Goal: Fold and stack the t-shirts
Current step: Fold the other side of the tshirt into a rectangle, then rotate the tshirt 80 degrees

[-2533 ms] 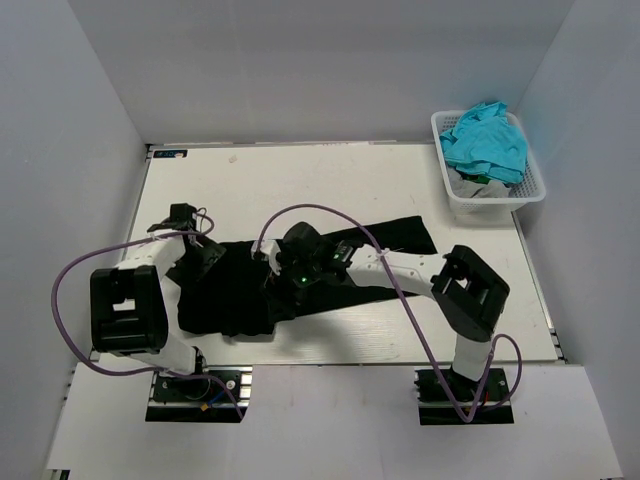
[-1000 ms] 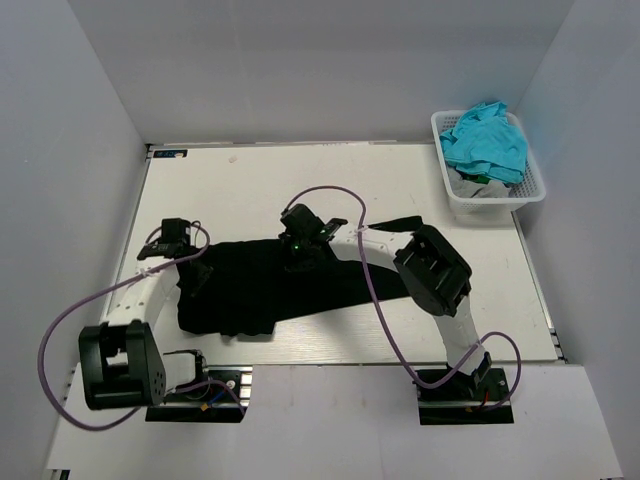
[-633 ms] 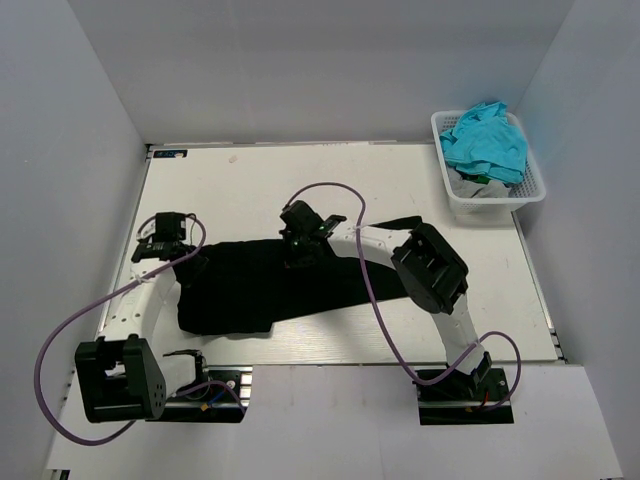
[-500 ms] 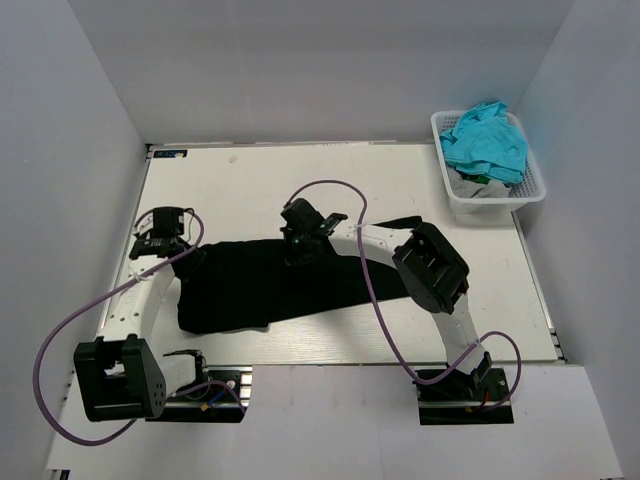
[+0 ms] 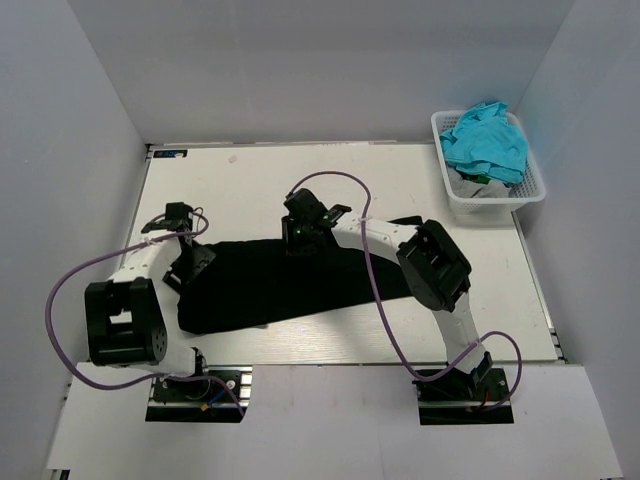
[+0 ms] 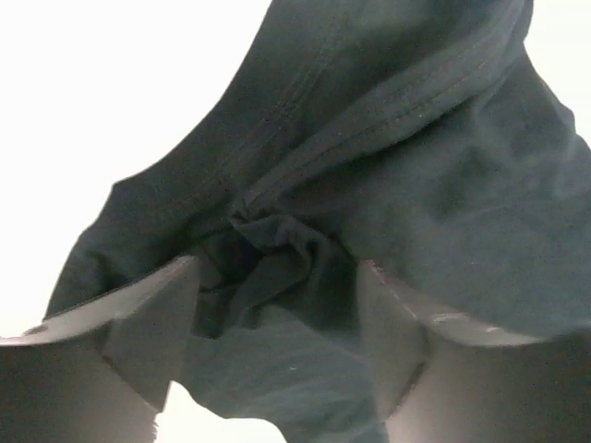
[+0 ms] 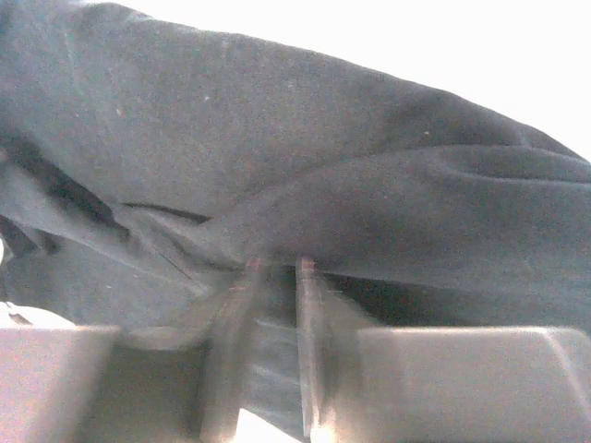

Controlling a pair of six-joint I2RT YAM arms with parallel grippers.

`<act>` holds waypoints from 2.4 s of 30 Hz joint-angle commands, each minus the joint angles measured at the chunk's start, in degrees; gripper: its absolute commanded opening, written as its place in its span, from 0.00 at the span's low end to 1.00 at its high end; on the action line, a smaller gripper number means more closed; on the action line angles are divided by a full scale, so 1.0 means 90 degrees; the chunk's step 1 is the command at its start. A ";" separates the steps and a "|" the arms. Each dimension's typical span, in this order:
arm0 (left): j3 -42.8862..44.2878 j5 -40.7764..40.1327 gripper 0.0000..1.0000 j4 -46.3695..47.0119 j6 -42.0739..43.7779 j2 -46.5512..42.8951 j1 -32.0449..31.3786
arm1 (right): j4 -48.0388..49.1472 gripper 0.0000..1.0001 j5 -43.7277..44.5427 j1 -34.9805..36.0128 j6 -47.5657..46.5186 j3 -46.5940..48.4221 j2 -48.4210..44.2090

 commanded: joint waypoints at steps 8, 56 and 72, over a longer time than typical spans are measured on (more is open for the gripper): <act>0.1397 -0.0304 1.00 -0.1321 -0.0011 -0.0399 0.0033 | -0.0339 0.90 0.0448 -0.0201 -0.0347 0.0075 -0.0976; 0.9785 0.3097 1.00 0.5172 -0.0421 0.8652 -0.1666 | -0.0859 0.90 -0.2217 0.0717 -0.2779 -0.4242 -0.4033; 0.9670 -0.0018 1.00 0.4259 -0.0529 0.8372 -0.1813 | -0.0749 0.90 -0.1605 0.0375 -0.2663 -0.4407 -0.4756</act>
